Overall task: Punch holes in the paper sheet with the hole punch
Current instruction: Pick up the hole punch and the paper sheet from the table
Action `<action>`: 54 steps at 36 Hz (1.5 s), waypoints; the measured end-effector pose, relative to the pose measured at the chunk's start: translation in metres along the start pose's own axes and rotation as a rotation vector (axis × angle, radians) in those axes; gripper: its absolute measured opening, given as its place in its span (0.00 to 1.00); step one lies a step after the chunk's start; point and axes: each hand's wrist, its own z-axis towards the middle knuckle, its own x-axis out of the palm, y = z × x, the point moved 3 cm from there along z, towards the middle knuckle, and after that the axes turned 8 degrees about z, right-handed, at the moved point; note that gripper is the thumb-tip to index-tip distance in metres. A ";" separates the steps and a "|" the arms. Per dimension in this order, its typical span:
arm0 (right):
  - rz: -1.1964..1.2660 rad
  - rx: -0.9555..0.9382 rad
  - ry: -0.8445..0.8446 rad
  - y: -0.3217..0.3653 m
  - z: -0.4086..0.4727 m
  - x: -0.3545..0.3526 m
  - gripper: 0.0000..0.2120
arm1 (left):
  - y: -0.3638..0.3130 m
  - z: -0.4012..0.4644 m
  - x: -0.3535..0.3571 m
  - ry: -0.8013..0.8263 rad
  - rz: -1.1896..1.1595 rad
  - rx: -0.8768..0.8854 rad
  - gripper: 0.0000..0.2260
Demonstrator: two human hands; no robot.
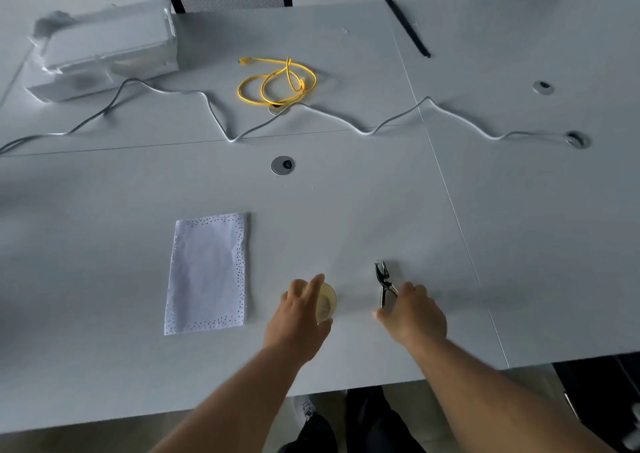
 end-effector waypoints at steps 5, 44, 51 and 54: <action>0.000 0.011 0.000 -0.014 -0.018 0.006 0.32 | -0.005 -0.016 0.011 0.018 0.031 0.057 0.37; 0.115 0.141 0.086 -0.024 -0.025 0.003 0.33 | 0.163 -0.001 -0.028 0.019 -0.030 -0.568 0.37; 0.113 0.166 0.077 -0.019 -0.025 -0.010 0.31 | 0.152 -0.009 -0.023 -0.096 0.091 -0.500 0.25; 0.119 0.144 0.070 -0.015 -0.027 -0.015 0.30 | 0.169 -0.003 -0.035 -0.176 -0.007 -0.658 0.28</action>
